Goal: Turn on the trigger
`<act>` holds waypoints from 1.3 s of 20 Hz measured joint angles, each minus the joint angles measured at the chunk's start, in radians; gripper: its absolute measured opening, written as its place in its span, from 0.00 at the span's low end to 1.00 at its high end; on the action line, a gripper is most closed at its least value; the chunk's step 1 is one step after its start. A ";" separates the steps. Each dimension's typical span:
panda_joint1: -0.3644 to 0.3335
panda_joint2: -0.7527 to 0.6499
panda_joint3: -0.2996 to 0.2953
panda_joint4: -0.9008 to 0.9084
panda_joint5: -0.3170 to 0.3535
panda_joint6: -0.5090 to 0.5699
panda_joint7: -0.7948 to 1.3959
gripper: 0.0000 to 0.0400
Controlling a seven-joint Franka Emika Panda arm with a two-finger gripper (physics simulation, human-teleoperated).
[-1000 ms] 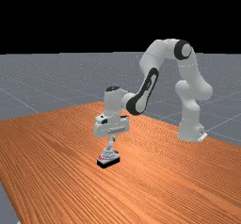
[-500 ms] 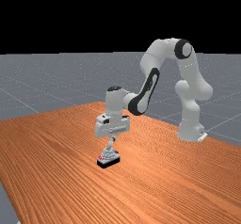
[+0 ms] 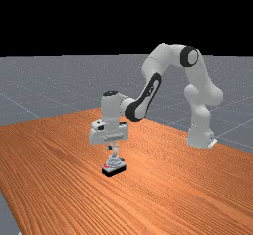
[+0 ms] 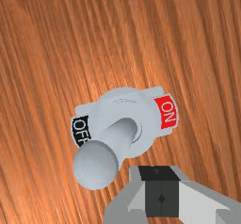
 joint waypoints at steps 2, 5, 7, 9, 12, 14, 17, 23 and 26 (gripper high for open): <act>-0.009 -0.028 0.009 -0.048 -0.007 0.024 -0.052 0.00; -0.054 -0.100 0.039 -0.166 0.094 0.040 -0.085 0.00; -0.016 -0.159 -0.006 -0.272 -0.010 0.114 -0.055 0.00; -0.021 -0.177 0.001 -0.303 -0.015 0.133 -0.086 0.00; -0.001 -0.157 0.003 -0.268 -0.015 0.116 -0.045 0.00; 0.026 -0.135 -0.020 -0.234 -0.038 0.104 0.033 0.00; 0.014 -0.094 -0.015 -0.160 -0.007 0.067 0.050 0.00; 0.008 -0.081 -0.018 -0.114 -0.027 -0.068 0.018 0.00; -0.002 -0.137 0.003 -0.225 -0.029 0.085 -0.051 0.00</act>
